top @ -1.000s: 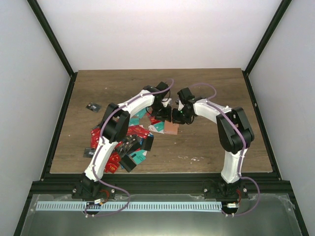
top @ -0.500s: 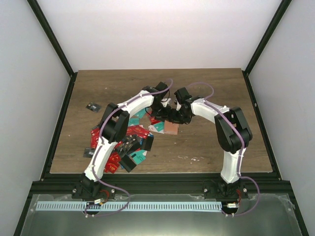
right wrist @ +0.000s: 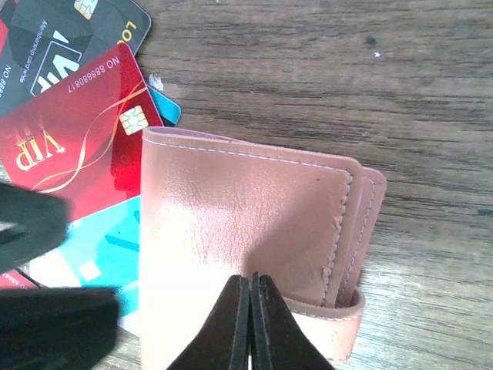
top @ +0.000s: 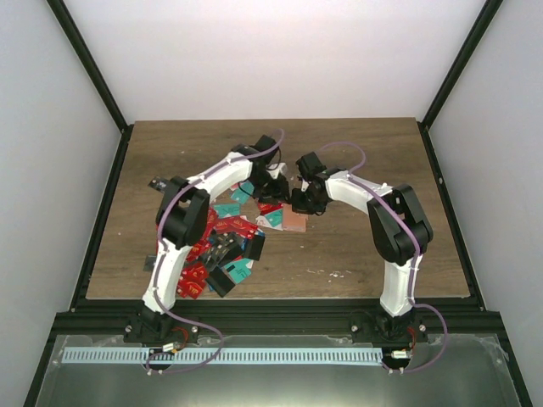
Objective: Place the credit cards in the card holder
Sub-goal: Close the card holder at the center of the board.
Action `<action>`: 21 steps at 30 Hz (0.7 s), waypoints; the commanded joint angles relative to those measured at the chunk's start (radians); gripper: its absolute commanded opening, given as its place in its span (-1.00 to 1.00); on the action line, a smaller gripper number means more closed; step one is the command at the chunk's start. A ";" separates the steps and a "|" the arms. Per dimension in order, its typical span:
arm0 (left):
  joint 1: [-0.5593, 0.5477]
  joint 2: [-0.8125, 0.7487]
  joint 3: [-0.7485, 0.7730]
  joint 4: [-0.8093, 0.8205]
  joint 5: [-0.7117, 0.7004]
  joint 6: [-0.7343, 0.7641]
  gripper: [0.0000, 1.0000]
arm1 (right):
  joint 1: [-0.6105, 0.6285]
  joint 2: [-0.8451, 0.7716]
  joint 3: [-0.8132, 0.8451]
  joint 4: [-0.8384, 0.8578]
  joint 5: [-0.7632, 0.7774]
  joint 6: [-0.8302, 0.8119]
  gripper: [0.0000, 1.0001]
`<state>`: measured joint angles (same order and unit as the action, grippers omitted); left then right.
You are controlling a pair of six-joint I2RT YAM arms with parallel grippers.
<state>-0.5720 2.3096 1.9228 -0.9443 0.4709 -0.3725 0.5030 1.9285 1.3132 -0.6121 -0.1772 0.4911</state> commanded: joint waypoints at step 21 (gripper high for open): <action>-0.002 -0.081 -0.274 0.196 0.093 0.034 -0.05 | 0.023 0.085 0.078 -0.042 0.111 0.060 -0.99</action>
<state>-0.5674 2.2044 1.6585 -0.7841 0.5552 -0.3435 0.5159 1.9629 1.3735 -0.6357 -0.1410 0.5274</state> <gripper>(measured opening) 0.484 0.024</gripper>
